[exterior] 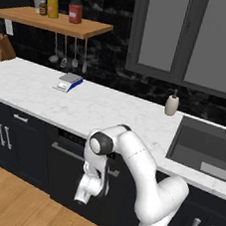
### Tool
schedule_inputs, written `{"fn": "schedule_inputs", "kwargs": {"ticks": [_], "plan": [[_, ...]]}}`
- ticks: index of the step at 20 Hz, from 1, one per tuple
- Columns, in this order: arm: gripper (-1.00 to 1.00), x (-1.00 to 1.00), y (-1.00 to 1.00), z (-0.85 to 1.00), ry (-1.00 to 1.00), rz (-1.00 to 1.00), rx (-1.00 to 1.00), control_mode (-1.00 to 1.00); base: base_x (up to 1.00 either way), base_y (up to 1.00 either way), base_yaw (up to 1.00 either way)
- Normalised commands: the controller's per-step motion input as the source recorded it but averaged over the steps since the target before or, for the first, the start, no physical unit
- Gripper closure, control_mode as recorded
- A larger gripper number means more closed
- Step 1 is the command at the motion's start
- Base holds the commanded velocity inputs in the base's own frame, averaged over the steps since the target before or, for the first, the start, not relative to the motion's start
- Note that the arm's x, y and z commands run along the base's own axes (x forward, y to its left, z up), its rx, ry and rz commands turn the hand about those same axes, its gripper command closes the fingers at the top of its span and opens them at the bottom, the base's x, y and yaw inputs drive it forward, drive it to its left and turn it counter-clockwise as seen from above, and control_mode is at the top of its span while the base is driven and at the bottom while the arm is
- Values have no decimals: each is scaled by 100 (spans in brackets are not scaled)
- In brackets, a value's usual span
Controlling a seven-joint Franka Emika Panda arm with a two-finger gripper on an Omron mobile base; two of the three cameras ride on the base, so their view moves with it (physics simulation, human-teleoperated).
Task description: Pick up the cup and bowl from the counter, place them in the dishwasher, and close the dishwasher door.
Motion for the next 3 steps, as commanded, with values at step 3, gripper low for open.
{"fn": "schedule_inputs", "kwargs": {"ticks": [3], "plan": [[-100, 36, -63, -10, 0, 18, 5, -100, 0, 0, 0]]}}
